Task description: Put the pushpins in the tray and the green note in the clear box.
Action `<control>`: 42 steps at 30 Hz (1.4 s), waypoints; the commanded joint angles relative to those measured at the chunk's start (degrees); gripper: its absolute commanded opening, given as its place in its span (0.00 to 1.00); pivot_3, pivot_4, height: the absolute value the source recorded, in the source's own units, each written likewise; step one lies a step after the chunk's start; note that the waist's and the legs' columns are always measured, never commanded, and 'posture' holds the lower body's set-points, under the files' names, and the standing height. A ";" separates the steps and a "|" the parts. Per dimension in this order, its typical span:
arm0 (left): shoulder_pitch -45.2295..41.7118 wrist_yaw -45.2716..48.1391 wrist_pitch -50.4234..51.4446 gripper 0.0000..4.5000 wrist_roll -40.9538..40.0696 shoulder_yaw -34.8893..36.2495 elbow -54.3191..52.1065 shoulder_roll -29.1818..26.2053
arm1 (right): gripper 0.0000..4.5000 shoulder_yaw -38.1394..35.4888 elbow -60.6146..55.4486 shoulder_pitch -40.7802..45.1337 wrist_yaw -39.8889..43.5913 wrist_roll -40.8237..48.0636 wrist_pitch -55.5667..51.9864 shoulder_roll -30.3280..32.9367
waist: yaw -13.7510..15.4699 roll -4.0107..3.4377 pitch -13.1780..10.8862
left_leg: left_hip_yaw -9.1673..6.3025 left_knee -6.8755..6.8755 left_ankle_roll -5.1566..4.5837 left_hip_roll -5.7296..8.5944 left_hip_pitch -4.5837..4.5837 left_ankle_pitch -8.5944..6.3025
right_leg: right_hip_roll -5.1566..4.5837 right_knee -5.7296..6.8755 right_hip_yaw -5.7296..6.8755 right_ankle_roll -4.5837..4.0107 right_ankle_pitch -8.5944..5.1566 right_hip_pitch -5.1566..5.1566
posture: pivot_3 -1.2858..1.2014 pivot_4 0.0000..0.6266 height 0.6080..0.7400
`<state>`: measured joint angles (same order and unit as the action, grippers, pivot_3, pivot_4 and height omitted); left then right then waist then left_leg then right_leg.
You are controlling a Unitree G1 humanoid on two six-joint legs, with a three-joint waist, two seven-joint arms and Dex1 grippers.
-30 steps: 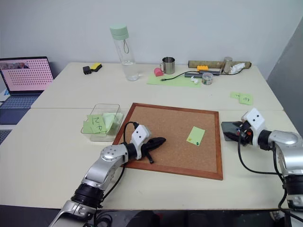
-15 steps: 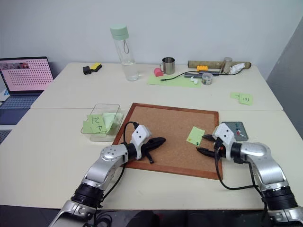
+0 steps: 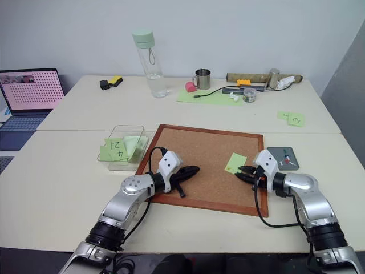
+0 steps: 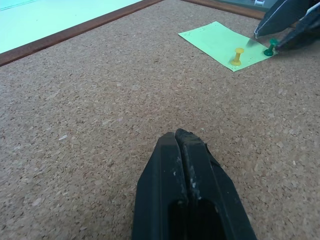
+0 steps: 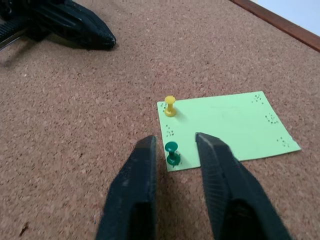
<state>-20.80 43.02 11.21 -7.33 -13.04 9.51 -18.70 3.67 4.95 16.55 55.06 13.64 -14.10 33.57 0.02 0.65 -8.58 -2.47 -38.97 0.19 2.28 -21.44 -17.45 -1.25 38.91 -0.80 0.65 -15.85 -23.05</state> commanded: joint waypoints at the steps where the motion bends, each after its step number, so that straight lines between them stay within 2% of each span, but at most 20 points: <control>1: 1.86 0.29 2.14 0.00 1.43 -1.49 2.06 -0.15 | 0.04 0.05 -0.05 0.71 0.36 -0.14 1.26 -0.18 | -0.01 0.00 0.00 | 0.00 0.00 0.00 0.00 0.00 0.00 | 0.00 0.00 0.00 0.00 0.00 0.00 | 0.52 0.24 1.00; 2: 1.88 0.29 2.15 0.00 1.42 -1.47 2.09 -0.16 | 0.02 0.07 -0.08 0.68 0.45 -0.13 1.24 -0.20 | -0.02 0.00 0.00 | 0.00 0.00 0.00 0.00 0.00 0.00 | 0.00 0.00 0.00 0.00 0.00 0.00 | 0.52 0.24 1.00; 14: 1.98 0.10 2.10 0.00 1.55 -1.33 2.55 -0.20 | 0.02 -3.47 -6.16 -0.15 1.58 5.51 -2.05 -0.07 | -0.01 0.00 0.00 | 0.00 0.00 0.00 0.00 0.00 0.00 | 0.00 0.00 0.00 0.00 0.00 -0.01 | 0.52 0.24 1.00; 25: 1.57 -0.16 1.17 0.00 2.34 -1.54 4.18 0.05 | 0.02 -8.80 -10.32 -0.21 -2.20 9.67 -6.84 0.93 | 0.02 0.00 0.00 | -0.02 0.00 0.00 0.00 0.00 0.00 | 0.00 0.00 0.01 0.00 0.00 0.01 | 0.52 0.24 1.00; 32: 1.74 -0.32 1.29 0.00 2.30 -1.40 3.85 0.30 | 0.02 -13.96 -0.09 1.67 -10.22 3.67 -6.94 6.28 | 0.13 0.00 0.01 | -0.01 0.00 0.00 0.01 0.00 0.00 | -0.01 -0.01 0.01 0.00 0.00 0.02 | 0.52 0.24 1.00; 35: 1.91 -0.28 1.43 0.00 2.30 -1.53 3.61 0.49 | 0.02 -14.02 6.28 3.49 -15.67 -0.82 -5.18 6.70 | 0.05 -0.04 0.05 | 0.01 0.01 -0.01 0.00 0.07 0.00 | 0.00 0.00 0.00 0.00 0.00 0.10 | 0.52 0.24 1.00; 38: 1.83 -0.24 1.42 0.00 2.34 -1.67 3.58 0.68 | 0.02 -12.82 8.13 3.88 -16.13 -2.16 -4.84 6.26 | 0.05 -0.05 0.05 | 0.03 0.05 -0.01 0.01 0.23 -0.01 | 0.00 -0.05 -0.02 0.00 0.00 0.28 | 0.52 0.24 1.00; 42: 1.76 -0.27 1.57 0.00 2.32 -1.63 3.40 0.78 | 0.19 -12.88 9.27 4.41 -17.25 -2.81 -4.87 5.64 | 0.00 -0.06 0.04 | 0.00 0.15 -0.03 0.00 0.61 -0.02 | 0.00 -0.18 0.00 0.06 -0.05 0.70 | 0.52 0.24 1.00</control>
<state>-20.81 42.78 10.80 -6.50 -13.06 10.70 -18.00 -8.21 14.64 19.25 38.61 10.90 -20.28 39.03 0.02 0.60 -8.53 -2.47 -38.82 0.15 2.28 -20.79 -17.47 -1.26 38.69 -0.79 0.72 -15.91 -22.27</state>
